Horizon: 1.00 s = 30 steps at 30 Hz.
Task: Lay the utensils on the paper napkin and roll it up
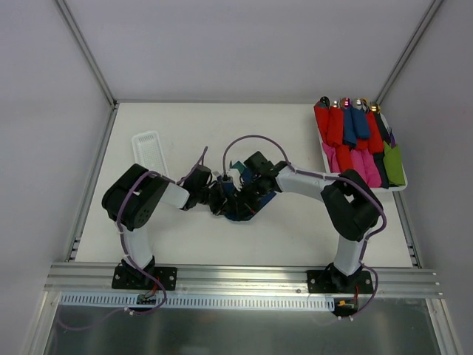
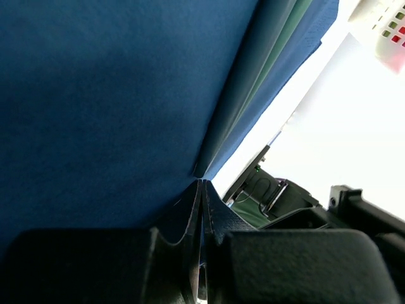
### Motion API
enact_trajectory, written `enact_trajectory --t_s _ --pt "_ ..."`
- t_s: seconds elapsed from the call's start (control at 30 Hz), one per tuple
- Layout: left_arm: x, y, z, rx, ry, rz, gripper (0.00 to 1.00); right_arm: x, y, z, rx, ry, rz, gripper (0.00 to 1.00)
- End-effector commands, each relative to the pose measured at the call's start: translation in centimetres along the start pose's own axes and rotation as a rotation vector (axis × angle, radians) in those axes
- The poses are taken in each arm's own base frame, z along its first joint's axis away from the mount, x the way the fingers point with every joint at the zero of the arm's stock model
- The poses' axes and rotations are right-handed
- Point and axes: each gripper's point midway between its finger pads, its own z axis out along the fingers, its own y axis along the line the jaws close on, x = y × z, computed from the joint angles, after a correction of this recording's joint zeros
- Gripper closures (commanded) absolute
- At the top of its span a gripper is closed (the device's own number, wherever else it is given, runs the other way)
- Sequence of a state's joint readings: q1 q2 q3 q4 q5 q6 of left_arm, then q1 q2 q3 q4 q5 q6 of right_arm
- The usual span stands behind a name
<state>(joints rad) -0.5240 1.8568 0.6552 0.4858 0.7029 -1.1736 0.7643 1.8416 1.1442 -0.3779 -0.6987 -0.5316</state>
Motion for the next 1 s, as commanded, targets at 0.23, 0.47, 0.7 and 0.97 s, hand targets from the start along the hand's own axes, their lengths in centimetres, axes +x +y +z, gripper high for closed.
enact_trajectory --t_s 0.23,0.47,0.7,0.97 --pt "0.1 -1.7 -1.4 -0.038 -0.021 0.116 0.91 -3.1 -0.2 -2.1 -0.049 -0.078 0.018 1.0" --pt "-0.2 -6.3 -3.2 0.046 -0.069 0.238 0.81 -3.1 -0.2 -2.1 -0.061 -0.063 0.001 1.0" --pt "-1.3 -6.9 -5.1 0.02 -0.166 0.24 0.8 -3.3 -0.5 -2.2 -0.059 -0.061 0.002 1.0" --pt "-2.9 -2.4 -6.3 -0.156 -0.243 0.141 0.8 -4.1 -0.9 -2.7 -0.105 -0.057 0.044 1.0"
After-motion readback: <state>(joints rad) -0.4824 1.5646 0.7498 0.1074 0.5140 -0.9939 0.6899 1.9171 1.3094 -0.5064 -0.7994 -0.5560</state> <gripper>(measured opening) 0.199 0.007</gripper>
